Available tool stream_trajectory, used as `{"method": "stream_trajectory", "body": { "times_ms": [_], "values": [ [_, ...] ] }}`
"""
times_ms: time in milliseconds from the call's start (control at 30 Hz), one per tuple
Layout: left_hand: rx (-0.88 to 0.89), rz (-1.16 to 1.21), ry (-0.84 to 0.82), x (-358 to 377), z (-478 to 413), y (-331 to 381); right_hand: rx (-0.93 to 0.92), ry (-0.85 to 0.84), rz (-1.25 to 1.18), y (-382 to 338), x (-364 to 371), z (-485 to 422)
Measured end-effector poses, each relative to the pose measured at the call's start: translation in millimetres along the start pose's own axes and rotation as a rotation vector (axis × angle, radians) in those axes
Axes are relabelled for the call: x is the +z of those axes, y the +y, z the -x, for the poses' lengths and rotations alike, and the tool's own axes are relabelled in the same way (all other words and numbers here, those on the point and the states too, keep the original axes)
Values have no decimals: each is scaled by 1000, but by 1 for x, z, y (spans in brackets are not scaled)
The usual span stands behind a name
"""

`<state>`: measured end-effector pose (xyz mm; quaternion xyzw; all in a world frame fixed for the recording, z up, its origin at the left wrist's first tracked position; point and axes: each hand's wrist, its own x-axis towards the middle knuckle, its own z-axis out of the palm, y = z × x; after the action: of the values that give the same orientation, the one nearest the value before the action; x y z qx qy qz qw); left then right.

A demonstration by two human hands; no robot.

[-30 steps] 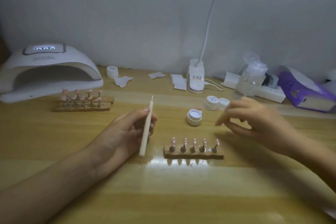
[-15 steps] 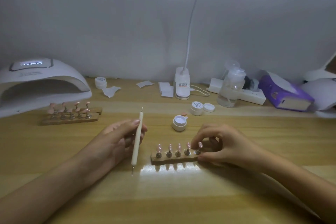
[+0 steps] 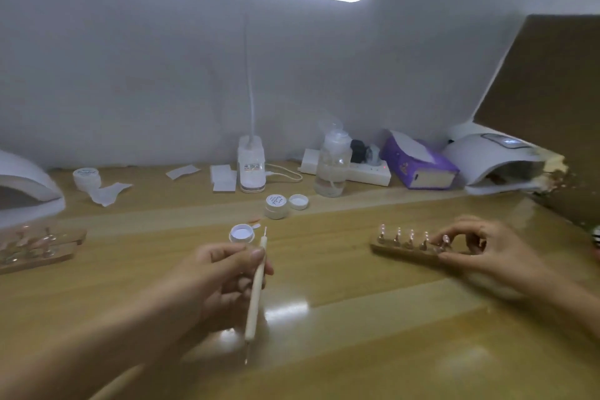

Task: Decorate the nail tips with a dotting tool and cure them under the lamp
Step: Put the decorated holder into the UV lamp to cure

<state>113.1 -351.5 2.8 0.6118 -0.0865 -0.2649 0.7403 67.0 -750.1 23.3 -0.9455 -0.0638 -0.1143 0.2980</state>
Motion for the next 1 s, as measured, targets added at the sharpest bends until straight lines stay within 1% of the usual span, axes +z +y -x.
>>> {"method": "stream_trajectory", "body": {
  "times_ms": [167, 233, 333, 467, 567, 633, 667, 733, 800, 1000],
  "values": [
    [56, -3, -63, 85, -72, 9, 235, 146, 41, 58, -31, 1],
    [83, -27, -105, 119, -99, 8, 309, 172, 39, 74, -37, -2],
    [133, -75, -138, 161, -135, 5, 349, 202, 28, 95, -45, -10],
    [220, -159, -76, 197, -175, 9, 348, 188, 28, 116, -48, -23],
    [269, -227, -27, 206, -193, 2, 368, 90, -43, 124, -62, -26],
    [315, -277, -9, 204, -199, -8, 420, 18, -82, 134, -80, -27],
    [344, -291, -13, 202, -200, -12, 458, 31, -96, 142, -89, -30],
    [384, -311, -32, 200, -204, -16, 544, 163, -107, 163, -98, -43],
    [405, -320, -41, 199, -207, -17, 627, 283, -40, 178, -94, -63],
    [401, -267, -66, 194, -210, -19, 690, 374, 202, 195, -74, -120]
  ]
}}
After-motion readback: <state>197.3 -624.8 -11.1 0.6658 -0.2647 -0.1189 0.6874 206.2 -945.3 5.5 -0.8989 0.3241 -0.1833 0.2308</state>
